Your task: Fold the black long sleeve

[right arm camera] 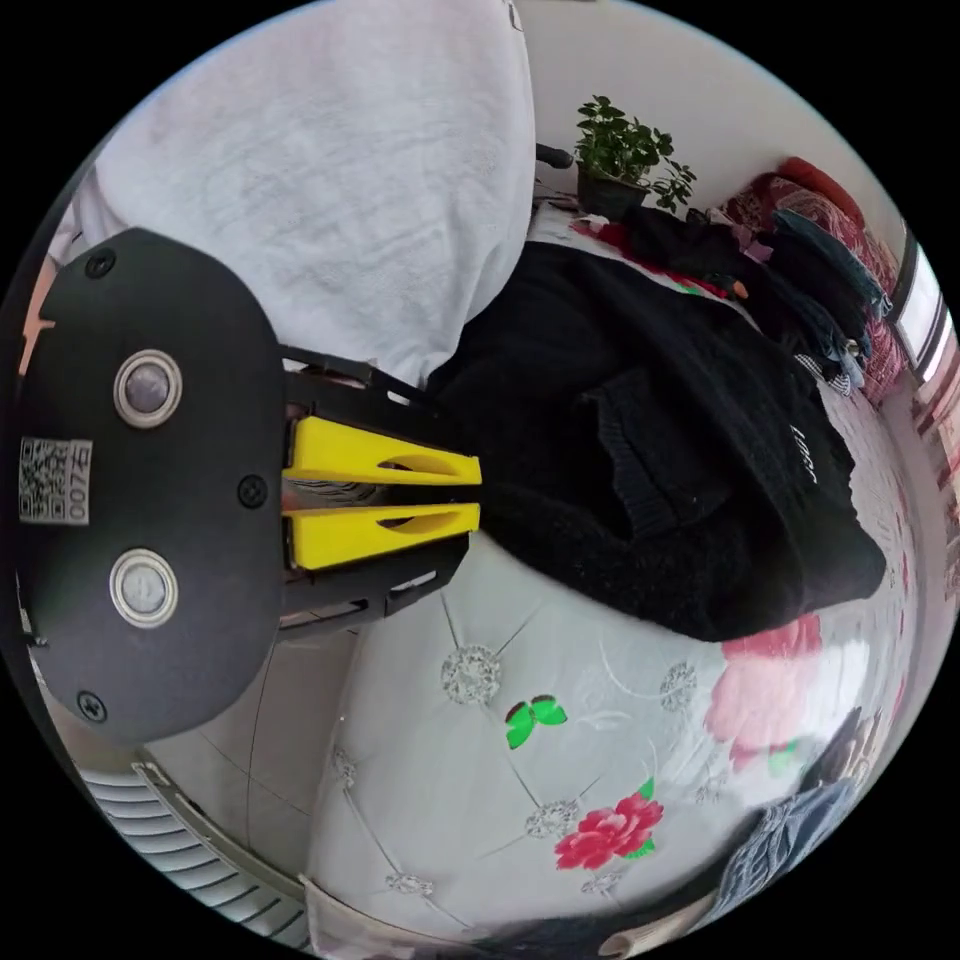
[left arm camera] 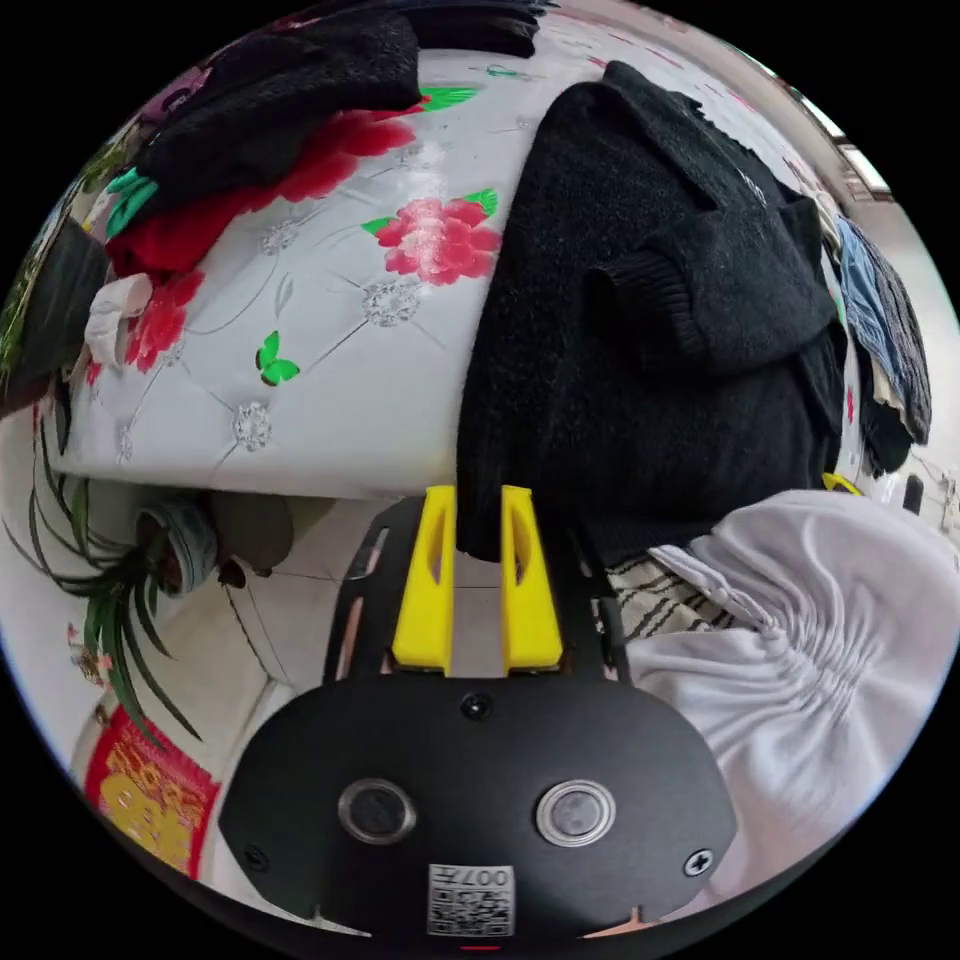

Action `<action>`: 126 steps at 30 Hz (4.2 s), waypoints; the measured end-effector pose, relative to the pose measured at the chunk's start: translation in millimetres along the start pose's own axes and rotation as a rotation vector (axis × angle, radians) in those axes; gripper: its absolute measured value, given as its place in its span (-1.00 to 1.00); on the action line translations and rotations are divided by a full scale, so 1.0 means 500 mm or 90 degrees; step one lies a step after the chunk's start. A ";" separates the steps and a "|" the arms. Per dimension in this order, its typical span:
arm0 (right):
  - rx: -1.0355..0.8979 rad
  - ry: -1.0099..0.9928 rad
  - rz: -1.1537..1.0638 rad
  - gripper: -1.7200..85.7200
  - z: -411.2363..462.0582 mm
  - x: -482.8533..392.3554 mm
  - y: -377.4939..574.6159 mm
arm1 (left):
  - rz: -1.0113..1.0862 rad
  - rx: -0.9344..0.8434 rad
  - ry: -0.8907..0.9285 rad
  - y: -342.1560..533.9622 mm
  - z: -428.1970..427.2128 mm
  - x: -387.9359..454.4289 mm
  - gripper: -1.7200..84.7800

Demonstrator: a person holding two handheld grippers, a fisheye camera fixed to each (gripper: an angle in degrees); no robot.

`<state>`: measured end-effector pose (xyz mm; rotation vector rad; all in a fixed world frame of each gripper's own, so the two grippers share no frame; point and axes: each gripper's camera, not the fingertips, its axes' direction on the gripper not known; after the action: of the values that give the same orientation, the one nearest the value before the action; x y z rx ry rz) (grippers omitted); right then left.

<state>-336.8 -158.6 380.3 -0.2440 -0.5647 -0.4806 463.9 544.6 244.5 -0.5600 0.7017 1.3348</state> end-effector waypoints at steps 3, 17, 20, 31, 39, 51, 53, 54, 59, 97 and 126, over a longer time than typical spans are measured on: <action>-0.017 -0.036 -0.040 -0.94 -0.034 0.009 -0.019 | 0.025 0.047 0.121 0.004 -0.035 -0.031 -0.96; 0.320 -0.141 0.223 -0.90 -0.348 0.090 -0.259 | -0.021 0.388 0.522 -0.285 -0.330 -0.108 -0.86; 0.365 -0.108 0.213 -0.86 -0.353 0.061 -0.231 | -0.024 0.405 0.505 -0.286 -0.338 -0.098 -0.83; 0.250 0.070 0.121 -0.74 -0.227 -0.037 -0.238 | 0.007 0.246 0.309 -0.259 -0.177 -0.106 -0.77; 0.075 0.181 0.048 -0.71 -0.113 -0.074 -0.402 | 0.094 0.131 0.157 -0.331 -0.137 0.001 -0.82; 0.316 -0.034 0.133 -0.80 -0.280 -0.008 -0.273 | 0.128 0.238 0.278 -0.320 -0.261 0.027 -0.92; 0.300 -0.058 0.265 -0.76 -0.234 0.057 -0.264 | 0.131 0.227 0.262 -0.346 -0.239 0.046 -0.90; 0.287 -0.065 0.281 -0.75 -0.222 0.066 -0.267 | 0.095 0.196 0.263 -0.364 -0.211 0.048 -0.88; 0.165 0.180 0.131 -0.66 -0.208 -0.032 -0.331 | 0.054 0.175 0.255 -0.356 -0.179 0.048 -0.81; 0.100 -0.129 0.176 -0.94 -0.421 0.153 -0.165 | 0.126 0.128 0.327 -0.255 -0.248 -0.094 -0.95; 0.335 -0.350 0.388 -0.74 -0.468 0.275 -0.280 | -0.080 0.253 0.477 -0.432 -0.271 -0.179 -0.64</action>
<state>-199.1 -411.4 278.9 -0.0285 -1.0813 0.3478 650.8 352.0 212.9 -0.7663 1.4780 0.8102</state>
